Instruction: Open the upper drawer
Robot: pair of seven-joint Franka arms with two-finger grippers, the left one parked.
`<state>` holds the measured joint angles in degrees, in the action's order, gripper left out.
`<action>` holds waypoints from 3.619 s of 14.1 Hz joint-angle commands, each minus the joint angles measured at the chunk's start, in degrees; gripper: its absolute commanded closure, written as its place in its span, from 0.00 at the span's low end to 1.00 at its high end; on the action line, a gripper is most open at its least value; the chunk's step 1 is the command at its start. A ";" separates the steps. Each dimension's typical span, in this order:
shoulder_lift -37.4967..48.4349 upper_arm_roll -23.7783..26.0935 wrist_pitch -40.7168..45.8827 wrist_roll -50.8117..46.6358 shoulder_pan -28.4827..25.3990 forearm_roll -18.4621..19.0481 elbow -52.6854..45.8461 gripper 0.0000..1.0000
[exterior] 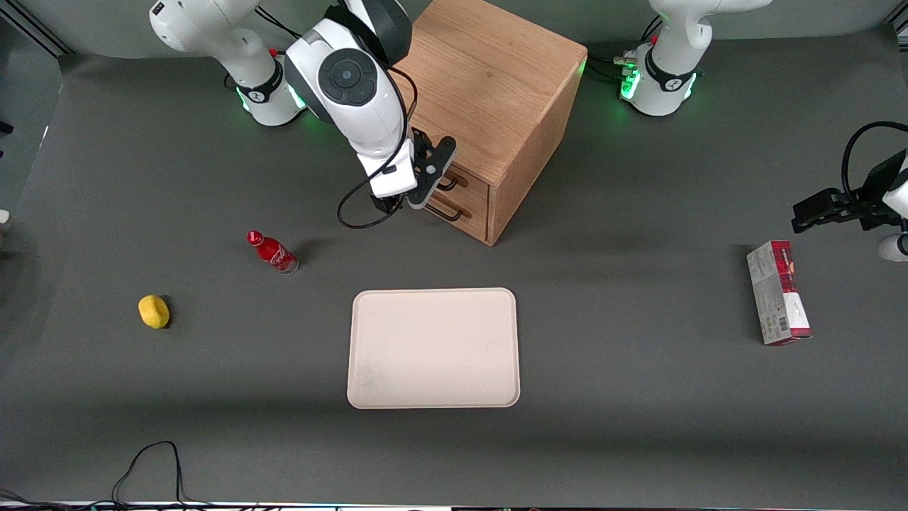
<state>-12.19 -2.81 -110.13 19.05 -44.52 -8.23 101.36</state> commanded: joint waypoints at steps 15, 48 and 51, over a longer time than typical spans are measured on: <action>0.85 -0.79 -7.12 1.34 -0.22 3.48 6.13 0.00; -9.78 -2.90 -0.97 10.30 11.64 2.95 -9.42 0.00; -11.63 -2.90 1.40 11.01 13.05 2.87 -12.93 0.00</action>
<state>-21.26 -5.79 -111.28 28.10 -32.68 -5.39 93.05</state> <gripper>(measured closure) 0.000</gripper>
